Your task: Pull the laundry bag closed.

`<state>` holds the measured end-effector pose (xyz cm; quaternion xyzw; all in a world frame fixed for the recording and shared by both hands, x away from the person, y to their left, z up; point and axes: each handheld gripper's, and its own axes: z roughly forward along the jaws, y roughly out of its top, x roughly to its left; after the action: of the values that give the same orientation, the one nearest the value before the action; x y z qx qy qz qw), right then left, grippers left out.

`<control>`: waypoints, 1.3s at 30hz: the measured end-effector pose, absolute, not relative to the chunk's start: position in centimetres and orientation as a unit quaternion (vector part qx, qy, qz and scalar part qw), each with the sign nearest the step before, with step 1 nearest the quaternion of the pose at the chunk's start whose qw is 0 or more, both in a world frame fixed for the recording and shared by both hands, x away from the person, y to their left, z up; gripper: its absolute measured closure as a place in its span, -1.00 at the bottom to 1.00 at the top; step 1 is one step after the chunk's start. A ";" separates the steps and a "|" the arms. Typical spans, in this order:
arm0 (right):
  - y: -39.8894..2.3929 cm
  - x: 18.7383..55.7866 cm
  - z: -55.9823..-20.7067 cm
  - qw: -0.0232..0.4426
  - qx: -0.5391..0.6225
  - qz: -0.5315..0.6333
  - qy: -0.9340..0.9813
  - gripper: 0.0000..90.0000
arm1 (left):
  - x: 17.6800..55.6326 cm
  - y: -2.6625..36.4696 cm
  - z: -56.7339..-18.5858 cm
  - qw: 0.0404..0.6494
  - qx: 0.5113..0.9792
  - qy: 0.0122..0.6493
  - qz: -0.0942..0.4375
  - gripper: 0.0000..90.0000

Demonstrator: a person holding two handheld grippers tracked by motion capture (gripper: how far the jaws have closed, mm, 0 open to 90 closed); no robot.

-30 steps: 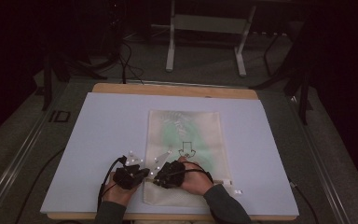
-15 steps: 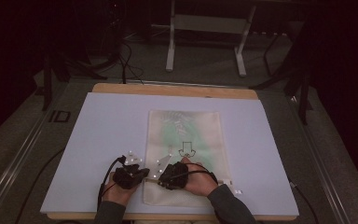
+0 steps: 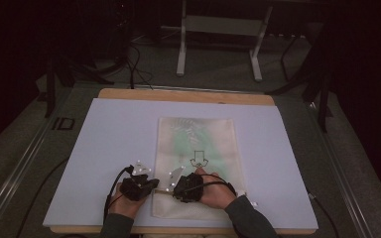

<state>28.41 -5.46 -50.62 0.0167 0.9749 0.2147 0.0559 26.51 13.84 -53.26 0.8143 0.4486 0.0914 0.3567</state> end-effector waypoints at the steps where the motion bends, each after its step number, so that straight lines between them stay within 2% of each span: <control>1: -5.6 28.4 -50.6 0.057 0.012 0.207 0.977 0.83 | 26.5 13.8 -53.3 0.357 0.814 0.449 0.091 0.99; 39: -10.0 27.8 -49.9 0.066 0.027 0.180 0.981 0.83 | 26.4 13.7 -53.2 0.354 0.815 0.449 0.094 0.99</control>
<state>27.84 -9.95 -49.93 0.0267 0.9811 0.1801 0.0662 26.44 13.75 -53.22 0.8148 0.4492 0.0944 0.3542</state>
